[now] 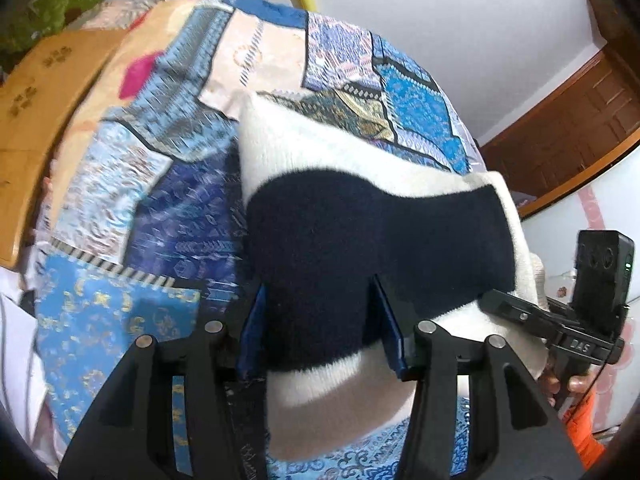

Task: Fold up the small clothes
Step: 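Release the folded sweater and raise both tools away from it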

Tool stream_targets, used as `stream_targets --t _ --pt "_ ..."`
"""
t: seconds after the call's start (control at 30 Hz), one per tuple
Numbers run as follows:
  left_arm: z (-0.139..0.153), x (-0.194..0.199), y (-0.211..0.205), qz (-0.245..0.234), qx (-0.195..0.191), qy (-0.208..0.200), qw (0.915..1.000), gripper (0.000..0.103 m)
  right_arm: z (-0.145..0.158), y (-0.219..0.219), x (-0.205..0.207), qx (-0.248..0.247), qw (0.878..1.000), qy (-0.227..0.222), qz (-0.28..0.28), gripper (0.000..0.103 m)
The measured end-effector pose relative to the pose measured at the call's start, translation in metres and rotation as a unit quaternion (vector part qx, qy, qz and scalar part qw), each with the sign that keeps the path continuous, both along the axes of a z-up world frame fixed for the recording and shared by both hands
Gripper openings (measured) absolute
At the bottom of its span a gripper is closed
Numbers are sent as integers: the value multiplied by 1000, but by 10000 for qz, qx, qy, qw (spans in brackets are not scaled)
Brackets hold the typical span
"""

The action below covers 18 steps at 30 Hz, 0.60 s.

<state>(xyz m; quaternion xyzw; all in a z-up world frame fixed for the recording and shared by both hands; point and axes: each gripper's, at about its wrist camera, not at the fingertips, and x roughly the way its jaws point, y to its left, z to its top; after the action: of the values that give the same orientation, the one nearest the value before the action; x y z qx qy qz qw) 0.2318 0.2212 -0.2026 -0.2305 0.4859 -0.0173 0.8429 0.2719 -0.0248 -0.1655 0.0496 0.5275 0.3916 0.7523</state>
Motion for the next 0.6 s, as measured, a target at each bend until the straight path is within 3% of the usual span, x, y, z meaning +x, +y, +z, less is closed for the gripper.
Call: stream_targets --t 0.2,0.33,0.47,0.6 --pt "40 -22 -3 115 727 -433 9963 50 26 -21 -16 -47 9993 -344 -133 44" --pt "81 -45 -15 150 1228 -925 9880 50 59 -32 -30 13 9953 -922 -294 44" --pt "127 -74 -37 194 1797 -1593 9706 50 99 -42 -52 209 9861 -1593 -417 44" --pt "167 -107 -64 253 2287 -2292 9458 51 137 -48 -80 411 9698 -2348 -526 44"
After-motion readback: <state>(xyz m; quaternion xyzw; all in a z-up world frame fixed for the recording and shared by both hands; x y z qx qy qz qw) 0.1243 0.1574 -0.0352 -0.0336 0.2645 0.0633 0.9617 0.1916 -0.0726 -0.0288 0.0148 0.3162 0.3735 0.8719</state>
